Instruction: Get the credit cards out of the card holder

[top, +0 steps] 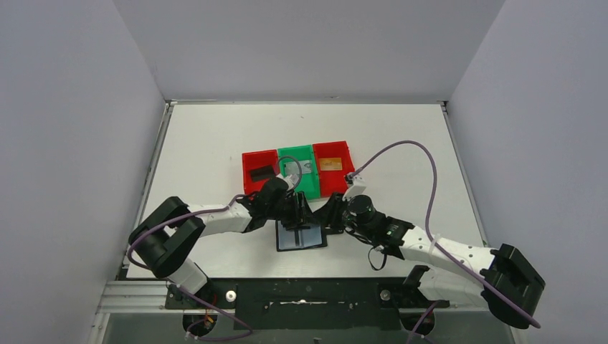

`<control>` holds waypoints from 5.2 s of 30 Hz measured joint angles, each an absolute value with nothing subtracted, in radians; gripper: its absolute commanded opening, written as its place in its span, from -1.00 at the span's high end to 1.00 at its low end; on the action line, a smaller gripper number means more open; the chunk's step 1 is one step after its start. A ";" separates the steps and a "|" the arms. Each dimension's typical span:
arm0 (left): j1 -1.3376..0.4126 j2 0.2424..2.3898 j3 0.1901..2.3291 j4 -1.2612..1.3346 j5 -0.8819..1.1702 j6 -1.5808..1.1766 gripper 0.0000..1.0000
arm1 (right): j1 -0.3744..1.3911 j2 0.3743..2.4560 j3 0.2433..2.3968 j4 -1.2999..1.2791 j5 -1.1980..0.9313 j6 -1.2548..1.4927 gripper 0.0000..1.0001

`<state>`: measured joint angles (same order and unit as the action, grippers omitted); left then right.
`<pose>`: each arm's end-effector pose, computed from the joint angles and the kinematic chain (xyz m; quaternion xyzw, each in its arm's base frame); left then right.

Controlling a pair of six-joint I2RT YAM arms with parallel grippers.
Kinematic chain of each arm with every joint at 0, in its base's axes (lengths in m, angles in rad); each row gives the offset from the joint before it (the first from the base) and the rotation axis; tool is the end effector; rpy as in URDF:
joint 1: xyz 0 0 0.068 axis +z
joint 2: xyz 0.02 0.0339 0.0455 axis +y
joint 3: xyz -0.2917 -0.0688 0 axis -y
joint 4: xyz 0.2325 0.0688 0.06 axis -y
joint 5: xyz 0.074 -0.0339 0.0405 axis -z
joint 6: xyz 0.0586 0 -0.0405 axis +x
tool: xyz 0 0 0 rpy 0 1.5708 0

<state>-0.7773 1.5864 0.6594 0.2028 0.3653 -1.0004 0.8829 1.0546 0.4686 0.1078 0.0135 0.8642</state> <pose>0.2052 -0.2313 0.1699 -0.0257 0.8993 -0.4180 0.1260 0.1407 0.1700 0.2276 -0.0045 0.8544 0.3946 0.3380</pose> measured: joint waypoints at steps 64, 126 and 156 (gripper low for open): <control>-0.786 1.455 0.692 -0.290 0.078 -0.713 0.62 | 0.828 1.576 0.561 0.278 -0.289 0.981 1.00; -0.804 1.336 0.741 -0.303 0.023 -0.686 0.20 | 0.687 1.485 0.450 0.272 -0.406 1.029 1.00; -0.844 1.592 0.831 -0.252 0.129 -0.655 0.63 | 0.701 1.485 0.441 0.316 -0.382 1.045 0.98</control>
